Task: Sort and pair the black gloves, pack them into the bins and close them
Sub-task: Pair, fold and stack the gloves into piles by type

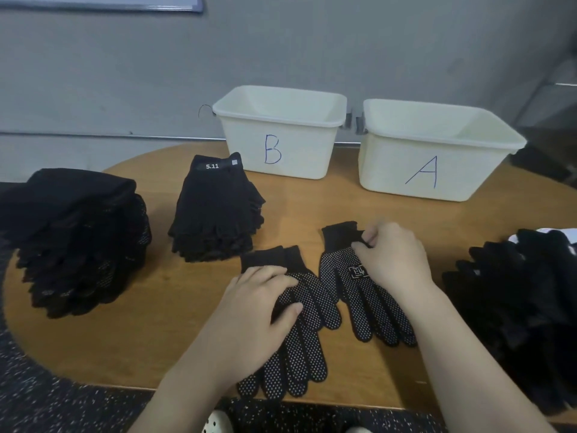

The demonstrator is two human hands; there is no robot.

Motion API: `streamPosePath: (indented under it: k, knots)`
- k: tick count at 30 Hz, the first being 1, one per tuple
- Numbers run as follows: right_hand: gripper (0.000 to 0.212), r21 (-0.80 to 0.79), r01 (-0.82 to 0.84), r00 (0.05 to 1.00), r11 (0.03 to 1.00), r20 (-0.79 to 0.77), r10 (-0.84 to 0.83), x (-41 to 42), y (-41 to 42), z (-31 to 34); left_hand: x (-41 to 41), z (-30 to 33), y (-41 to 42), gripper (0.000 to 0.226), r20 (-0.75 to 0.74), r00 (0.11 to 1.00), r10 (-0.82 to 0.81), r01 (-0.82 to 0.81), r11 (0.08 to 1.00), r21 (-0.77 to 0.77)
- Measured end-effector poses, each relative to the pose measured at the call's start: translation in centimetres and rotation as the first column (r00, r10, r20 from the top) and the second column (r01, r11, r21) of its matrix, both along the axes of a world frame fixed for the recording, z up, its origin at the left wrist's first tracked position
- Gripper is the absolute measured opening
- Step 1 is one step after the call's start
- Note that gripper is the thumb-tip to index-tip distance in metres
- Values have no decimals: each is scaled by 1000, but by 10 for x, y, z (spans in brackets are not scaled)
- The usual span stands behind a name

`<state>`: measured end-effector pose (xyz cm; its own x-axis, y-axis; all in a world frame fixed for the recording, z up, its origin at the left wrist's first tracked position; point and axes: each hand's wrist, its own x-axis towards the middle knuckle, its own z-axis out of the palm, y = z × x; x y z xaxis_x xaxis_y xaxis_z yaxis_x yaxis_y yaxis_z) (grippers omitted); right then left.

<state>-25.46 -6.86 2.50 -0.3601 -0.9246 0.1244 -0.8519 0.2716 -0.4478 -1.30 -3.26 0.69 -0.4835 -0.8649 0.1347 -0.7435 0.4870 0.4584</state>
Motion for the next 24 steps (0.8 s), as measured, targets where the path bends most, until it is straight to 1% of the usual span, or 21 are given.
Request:
streamPosePath:
  k: [1, 3, 5, 7, 8, 10, 11, 12, 13, 14, 16, 18, 20, 21, 23, 24]
  knots:
    - [16, -35, -8, 999, 999, 52, 10, 2, 4, 3, -2, 2, 1, 43, -48, 999, 5, -6, 1000, -8]
    - [24, -116, -42, 992, 992, 117, 56, 6, 15, 11, -6, 7, 5, 37, -192, 981, 21, -21, 1000, 0]
    - [26, -234, -98, 978, 967, 158, 137, 16, 31, 17, -10, 12, 11, 34, -391, 919, 52, -31, 998, 60]
    - [22, -328, -160, 945, 931, 223, 241, 30, 47, 22, -14, 16, 15, 37, -586, 804, 105, 16, 980, 197]
    - [20, -350, -202, 919, 915, 254, 301, 37, 55, 24, -16, 18, 17, 41, -658, 739, 146, 51, 961, 271]
    - [18, -353, -306, 864, 884, 287, 413, 52, 66, 24, -18, 21, 17, 44, -757, 607, 243, 126, 911, 393]
    - [17, -345, -361, 837, 866, 290, 464, 59, 70, 23, -17, 23, 18, 45, -783, 556, 277, 162, 889, 429]
    - [17, -337, -410, 810, 848, 293, 508, 64, 74, 23, -16, 25, 18, 47, -798, 530, 288, 184, 879, 440]
    - [17, -329, -450, 782, 830, 304, 544, 67, 76, 22, -14, 27, 20, 48, -800, 529, 282, 186, 882, 433]
    - [17, -320, -484, 750, 814, 328, 575, 68, 79, 21, -11, 27, 21, 44, -786, 558, 266, 155, 897, 413]
    - [13, -290, -541, 681, 789, 400, 614, 65, 81, 23, -6, 24, 22, 29, -729, 645, 230, 73, 931, 359]
    - [10, -307, -529, 639, 791, 469, 609, 57, 80, 25, -1, 23, 22, 27, -703, 677, 216, 44, 942, 332]
    - [8, -360, -435, 651, 825, 507, 565, 45, 75, 25, 3, 24, 21, 27, -716, 665, 215, 49, 943, 329]
    - [10, -350, -403, 670, 846, 516, 533, 39, 71, 25, 5, 25, 21, 24, -733, 645, 216, 69, 939, 337]
    - [21, -222, -437, 689, 871, 540, 483, 32, 65, 24, 10, 25, 20, 21, -770, 604, 206, 131, 927, 351]
    - [27, -156, -487, 671, 859, 563, 483, 30, 64, 24, 12, 26, 19, 21, -784, 587, 201, 163, 920, 357]
